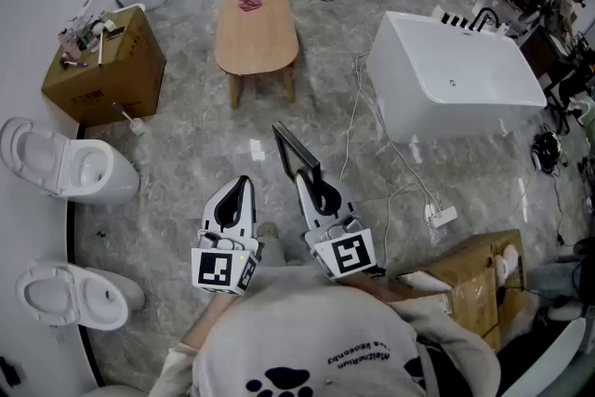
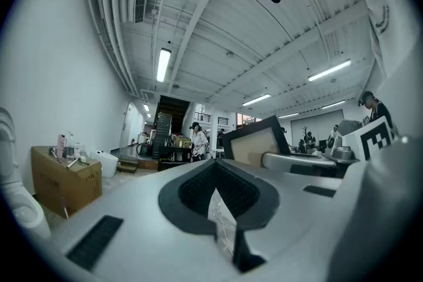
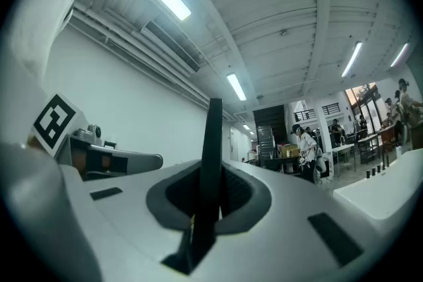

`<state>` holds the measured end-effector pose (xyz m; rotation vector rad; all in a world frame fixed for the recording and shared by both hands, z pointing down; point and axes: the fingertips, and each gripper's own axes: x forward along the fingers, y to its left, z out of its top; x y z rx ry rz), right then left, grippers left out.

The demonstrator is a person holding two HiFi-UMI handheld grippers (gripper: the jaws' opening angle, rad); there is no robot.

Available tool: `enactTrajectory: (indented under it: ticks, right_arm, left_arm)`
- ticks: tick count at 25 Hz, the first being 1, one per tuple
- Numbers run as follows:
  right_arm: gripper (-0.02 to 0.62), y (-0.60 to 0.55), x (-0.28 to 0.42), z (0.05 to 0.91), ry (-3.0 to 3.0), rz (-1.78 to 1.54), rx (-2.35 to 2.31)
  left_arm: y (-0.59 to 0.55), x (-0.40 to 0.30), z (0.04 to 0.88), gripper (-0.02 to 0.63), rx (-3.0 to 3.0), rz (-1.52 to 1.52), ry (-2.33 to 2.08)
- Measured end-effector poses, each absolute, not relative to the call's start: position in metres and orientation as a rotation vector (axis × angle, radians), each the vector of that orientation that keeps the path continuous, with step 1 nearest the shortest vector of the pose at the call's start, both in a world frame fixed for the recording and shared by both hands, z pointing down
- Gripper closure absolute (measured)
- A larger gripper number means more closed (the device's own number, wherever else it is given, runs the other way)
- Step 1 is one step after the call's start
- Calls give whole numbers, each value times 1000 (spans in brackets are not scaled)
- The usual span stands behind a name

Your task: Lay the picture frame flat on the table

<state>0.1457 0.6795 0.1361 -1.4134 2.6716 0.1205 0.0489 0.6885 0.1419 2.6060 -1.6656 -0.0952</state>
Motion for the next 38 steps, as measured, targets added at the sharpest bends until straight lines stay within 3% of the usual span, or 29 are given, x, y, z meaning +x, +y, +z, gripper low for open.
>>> enactTrajectory:
  ticks: [18,38]
  right_arm:
    - [564,536,78,130,2589,165,-1540]
    - [565,464,48,149,2634,75,-1520]
  left_arm:
    - [531,-14,140,597,2694,-180,-1507]
    - [461,-44,161,597,2641,-215,-1453]
